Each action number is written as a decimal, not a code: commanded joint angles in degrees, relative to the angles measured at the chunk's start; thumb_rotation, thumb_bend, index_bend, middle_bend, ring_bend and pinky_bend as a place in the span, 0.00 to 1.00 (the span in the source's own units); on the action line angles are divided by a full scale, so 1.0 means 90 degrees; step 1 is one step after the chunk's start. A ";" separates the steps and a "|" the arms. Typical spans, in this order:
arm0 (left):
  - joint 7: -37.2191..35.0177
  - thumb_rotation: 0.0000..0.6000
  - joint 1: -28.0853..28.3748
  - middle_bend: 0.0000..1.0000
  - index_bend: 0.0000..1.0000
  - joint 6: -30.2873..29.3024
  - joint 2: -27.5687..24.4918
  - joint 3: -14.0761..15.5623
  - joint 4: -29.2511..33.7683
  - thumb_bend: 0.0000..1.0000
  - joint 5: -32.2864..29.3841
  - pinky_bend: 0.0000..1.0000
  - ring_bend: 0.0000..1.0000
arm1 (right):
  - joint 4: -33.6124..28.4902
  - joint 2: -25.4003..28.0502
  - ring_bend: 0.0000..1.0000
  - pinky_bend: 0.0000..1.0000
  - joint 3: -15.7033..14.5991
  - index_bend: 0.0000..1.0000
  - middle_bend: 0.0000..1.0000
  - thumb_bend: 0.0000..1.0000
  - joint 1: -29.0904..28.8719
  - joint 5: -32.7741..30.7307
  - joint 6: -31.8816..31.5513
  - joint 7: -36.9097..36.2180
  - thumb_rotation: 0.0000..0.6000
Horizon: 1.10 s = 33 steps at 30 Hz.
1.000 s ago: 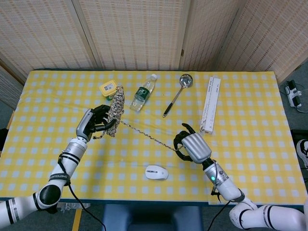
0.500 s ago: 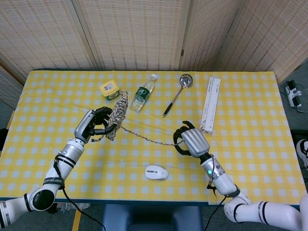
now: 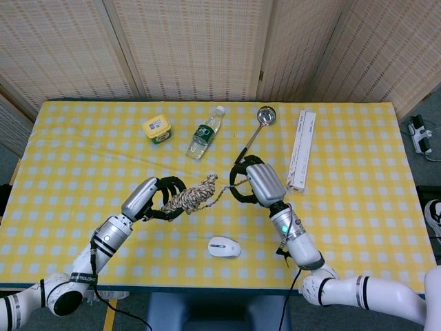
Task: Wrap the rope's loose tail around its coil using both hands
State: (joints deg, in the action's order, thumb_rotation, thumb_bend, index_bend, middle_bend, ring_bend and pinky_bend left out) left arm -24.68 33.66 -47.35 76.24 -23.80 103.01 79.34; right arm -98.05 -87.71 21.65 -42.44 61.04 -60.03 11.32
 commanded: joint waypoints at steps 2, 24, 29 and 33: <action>0.0334 1.00 0.0138 0.70 0.70 -0.0369 0.0155 0.0458 -0.0225 0.68 0.0608 0.65 0.65 | -0.0163 0.0068 0.38 0.19 0.0099 0.76 0.50 0.53 -0.0063 -0.0070 -0.0053 -0.0057 1.00; 0.3712 1.00 0.1239 0.69 0.70 0.0041 0.0844 0.0942 -0.0154 0.68 -0.1525 0.53 0.54 | -0.1039 0.0107 0.42 0.30 -0.0133 0.77 0.52 0.55 -0.0215 0.0672 -0.0411 -0.0085 1.00; 0.4459 1.00 0.1465 0.69 0.70 -0.0265 0.1062 0.0913 -0.0101 0.68 -0.2601 0.54 0.55 | -0.1311 0.0167 0.42 0.30 -0.0294 0.77 0.53 0.55 -0.0159 0.0949 -0.0549 0.0024 1.00; 0.4872 1.00 0.1676 0.69 0.70 -0.0544 0.1230 0.0840 -0.0073 0.68 -0.3644 0.56 0.58 | -0.1433 0.0196 0.42 0.30 -0.0429 0.77 0.53 0.55 -0.0172 0.0999 -0.0522 0.0206 1.00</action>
State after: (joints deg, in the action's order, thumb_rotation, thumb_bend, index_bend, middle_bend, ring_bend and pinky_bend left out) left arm 15.76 46.89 -50.01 85.72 -15.75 102.00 52.28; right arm -110.70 -86.05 18.05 -43.95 69.99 -64.84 12.91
